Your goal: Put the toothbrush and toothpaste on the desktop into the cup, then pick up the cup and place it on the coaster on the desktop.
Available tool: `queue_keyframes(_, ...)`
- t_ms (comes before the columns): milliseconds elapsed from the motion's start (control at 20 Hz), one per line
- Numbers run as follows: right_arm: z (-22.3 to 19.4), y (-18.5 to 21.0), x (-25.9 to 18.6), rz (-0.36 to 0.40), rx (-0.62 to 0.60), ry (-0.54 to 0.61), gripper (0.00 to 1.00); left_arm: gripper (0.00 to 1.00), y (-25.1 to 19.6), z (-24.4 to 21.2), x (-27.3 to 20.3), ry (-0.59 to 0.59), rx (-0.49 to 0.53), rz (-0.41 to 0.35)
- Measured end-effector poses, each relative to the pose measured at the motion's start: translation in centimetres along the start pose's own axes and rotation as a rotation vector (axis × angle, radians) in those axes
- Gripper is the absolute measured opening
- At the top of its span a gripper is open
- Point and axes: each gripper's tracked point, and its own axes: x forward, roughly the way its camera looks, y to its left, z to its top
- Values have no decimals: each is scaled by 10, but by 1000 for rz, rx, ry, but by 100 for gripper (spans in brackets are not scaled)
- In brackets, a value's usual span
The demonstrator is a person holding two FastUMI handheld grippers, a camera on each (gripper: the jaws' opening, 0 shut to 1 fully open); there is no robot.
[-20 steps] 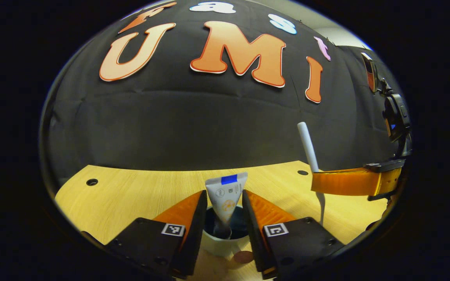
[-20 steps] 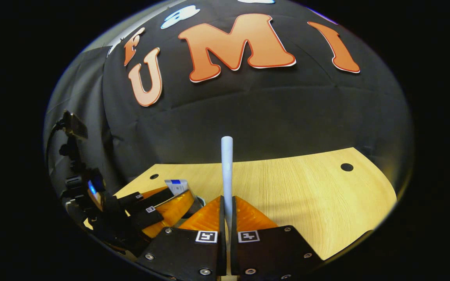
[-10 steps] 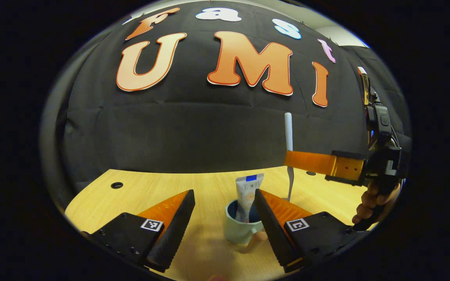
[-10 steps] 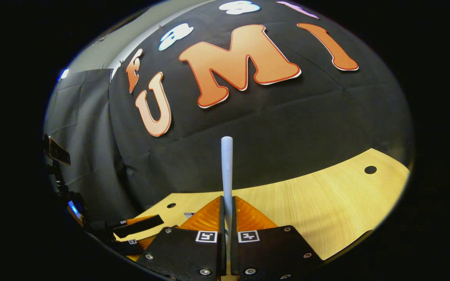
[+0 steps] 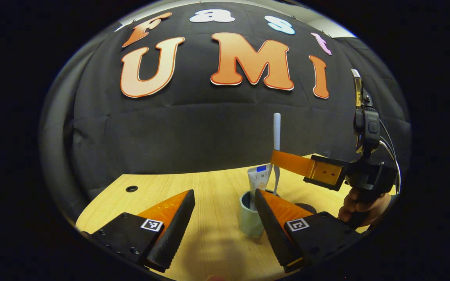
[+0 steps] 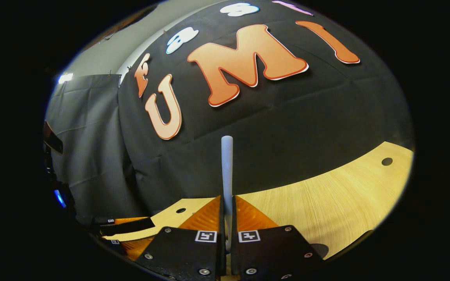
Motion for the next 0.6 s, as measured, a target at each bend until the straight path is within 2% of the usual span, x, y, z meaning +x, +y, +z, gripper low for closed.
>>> queue_keyframes(350, -5, -5, -5, 3, -3, 13, 14, 99, 7, -9, 0, 33, 19, 33)
queue_keyframes(600, 3, -7, -17, -9, -14, 44, 24, 99, -13, -5, -1, 48, 36, 0)
